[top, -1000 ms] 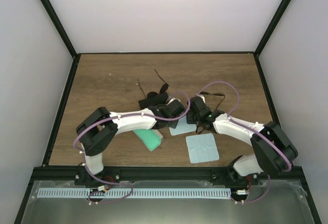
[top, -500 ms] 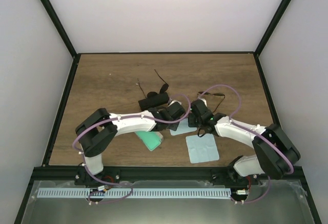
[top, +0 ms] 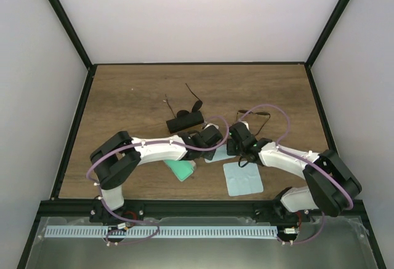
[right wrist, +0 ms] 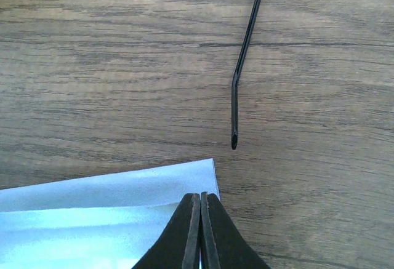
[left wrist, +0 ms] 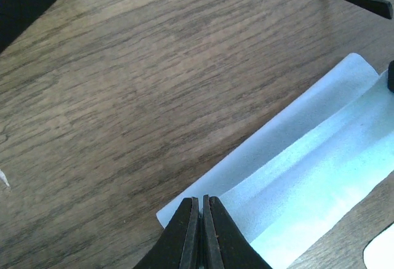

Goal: Organize the sunglasses
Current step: Fold the glasses cleaning cloth at the center of the board.

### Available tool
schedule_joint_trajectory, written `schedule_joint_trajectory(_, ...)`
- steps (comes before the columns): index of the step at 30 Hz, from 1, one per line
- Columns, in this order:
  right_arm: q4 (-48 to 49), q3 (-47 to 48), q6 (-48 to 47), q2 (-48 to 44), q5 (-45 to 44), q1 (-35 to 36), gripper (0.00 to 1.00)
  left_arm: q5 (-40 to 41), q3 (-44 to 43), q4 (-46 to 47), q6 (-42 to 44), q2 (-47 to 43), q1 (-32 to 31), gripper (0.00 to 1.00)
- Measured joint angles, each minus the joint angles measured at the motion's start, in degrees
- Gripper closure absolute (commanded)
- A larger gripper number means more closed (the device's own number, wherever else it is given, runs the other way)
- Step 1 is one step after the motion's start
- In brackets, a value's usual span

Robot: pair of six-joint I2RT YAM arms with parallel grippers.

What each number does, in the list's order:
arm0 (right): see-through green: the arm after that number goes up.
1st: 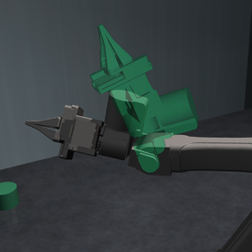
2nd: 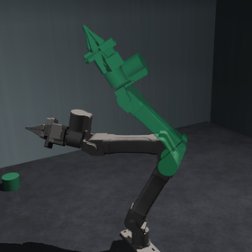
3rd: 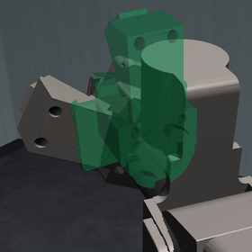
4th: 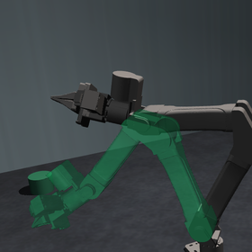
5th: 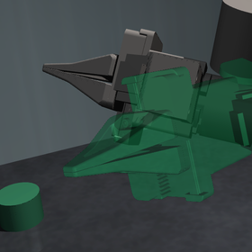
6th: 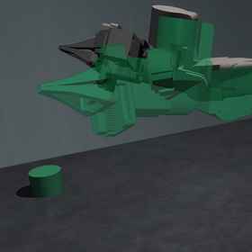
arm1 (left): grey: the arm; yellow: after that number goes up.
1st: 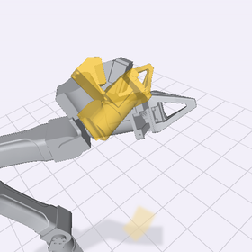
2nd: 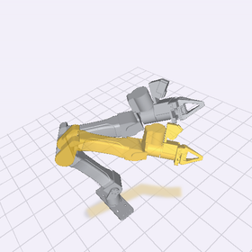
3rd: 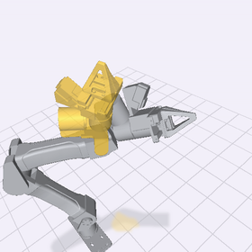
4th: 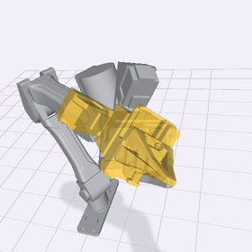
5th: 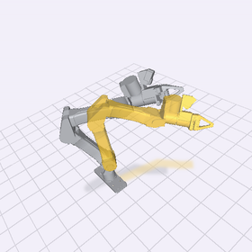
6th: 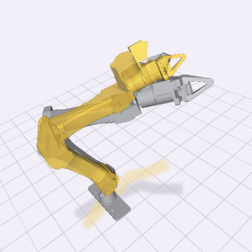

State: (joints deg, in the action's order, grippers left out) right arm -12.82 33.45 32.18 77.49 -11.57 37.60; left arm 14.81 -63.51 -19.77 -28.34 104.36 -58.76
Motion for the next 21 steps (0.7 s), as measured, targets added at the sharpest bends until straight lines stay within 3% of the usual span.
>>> schedule_joint_trajectory(21, 0.4, -1.1, 0.0, -1.3, 0.2, 0.0, 0.99, -1.4, 2.1, 1.2, -0.6, -0.4, -1.7, 0.95)
